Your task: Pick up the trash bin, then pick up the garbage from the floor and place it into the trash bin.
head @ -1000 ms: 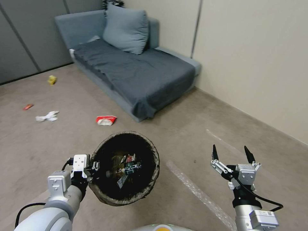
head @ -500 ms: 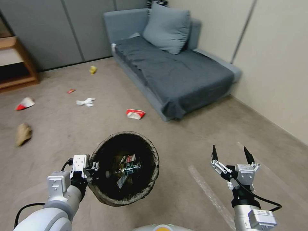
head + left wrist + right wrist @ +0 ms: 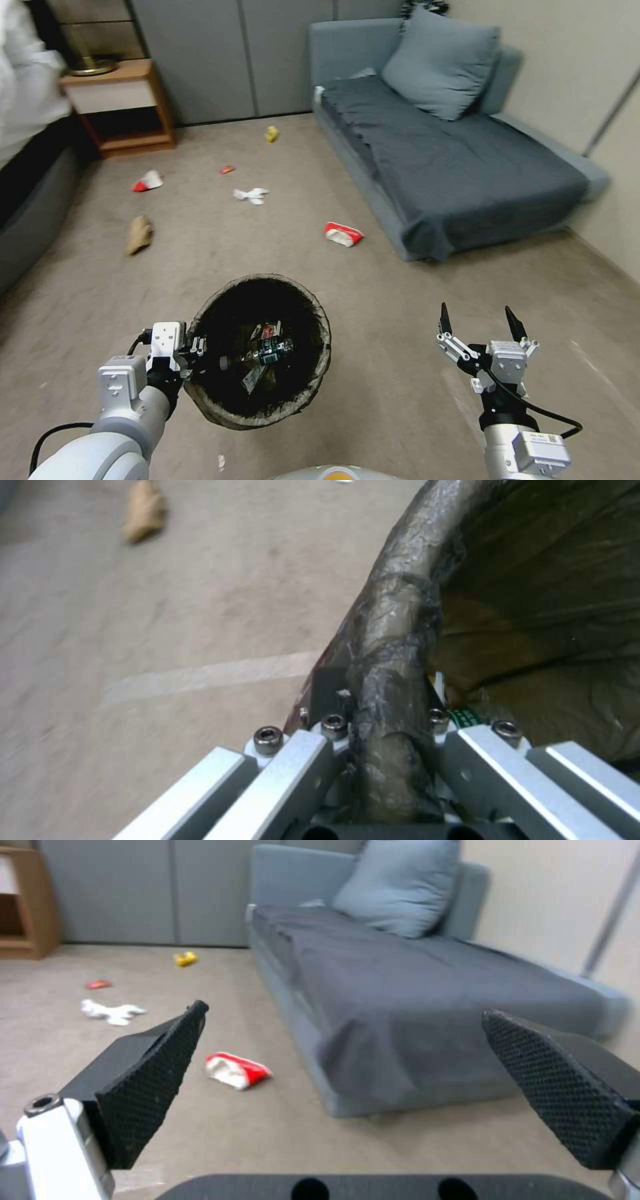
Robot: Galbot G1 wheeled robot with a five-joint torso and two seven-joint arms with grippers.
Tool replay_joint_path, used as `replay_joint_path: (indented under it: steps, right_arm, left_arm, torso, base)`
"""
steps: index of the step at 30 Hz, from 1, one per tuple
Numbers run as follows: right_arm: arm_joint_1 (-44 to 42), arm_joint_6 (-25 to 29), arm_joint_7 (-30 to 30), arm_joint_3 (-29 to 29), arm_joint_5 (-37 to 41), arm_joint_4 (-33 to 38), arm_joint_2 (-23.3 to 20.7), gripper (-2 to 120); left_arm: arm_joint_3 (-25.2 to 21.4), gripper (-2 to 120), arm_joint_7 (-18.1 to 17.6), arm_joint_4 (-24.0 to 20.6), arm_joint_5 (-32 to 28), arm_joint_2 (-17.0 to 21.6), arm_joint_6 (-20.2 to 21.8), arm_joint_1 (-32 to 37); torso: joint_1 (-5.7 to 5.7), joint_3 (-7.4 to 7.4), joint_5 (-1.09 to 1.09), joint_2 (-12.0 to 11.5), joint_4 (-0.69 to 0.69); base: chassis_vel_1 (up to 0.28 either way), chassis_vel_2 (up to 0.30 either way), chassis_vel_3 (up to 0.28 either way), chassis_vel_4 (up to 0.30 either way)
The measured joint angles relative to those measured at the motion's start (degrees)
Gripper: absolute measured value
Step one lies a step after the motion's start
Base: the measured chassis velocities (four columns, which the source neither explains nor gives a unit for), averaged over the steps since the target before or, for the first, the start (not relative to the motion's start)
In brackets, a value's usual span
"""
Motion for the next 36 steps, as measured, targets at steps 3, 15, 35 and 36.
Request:
replay_joint_path:
  steps: [3, 15, 35, 36]
  right_arm:
    - [0.08, -0.1, 0.14, 0.0, 0.15, -0.05, -0.14, 100]
    - [0.6, -0.3, 0.87, -0.01, 0.51, -0.41, -0.1, 100]
    - [1.15, -1.46, 2.46, 0.12, 0.95, -0.75, 0.36, 100]
    - [1.15, -1.49, 2.48, 0.1, 0.9, -0.77, 0.39, 100]
  left_arm:
    - [0.05, 1, 0.01, 0.0, 0.03, -0.04, 0.0, 0.01]
    - [0.03, 1, 0.44, 0.0, 0.53, -0.11, 0.0, 0.03]
    - [0.02, 1, 1.46, 0.0, 1.1, 0.13, 0.0, -0.11]
    - [0.03, 1, 1.47, 0.0, 1.1, 0.14, 0.0, -0.12]
  torso:
    - [0.0, 0.0, 0.0, 0.0, 0.0]
    - [0.0, 0.0, 0.0, 0.0, 0.01]
    - [0.0, 0.0, 0.0, 0.0, -0.01]
    - [0.0, 0.0, 0.0, 0.0, 0.0]
  base:
    - [0.126, 0.127, 0.129, 0.128]
    - [0.12, 0.115, 0.118, 0.126]
    - [0.014, 0.027, 0.026, 0.014]
    - [-0.105, 0.094, 0.087, -0.091]
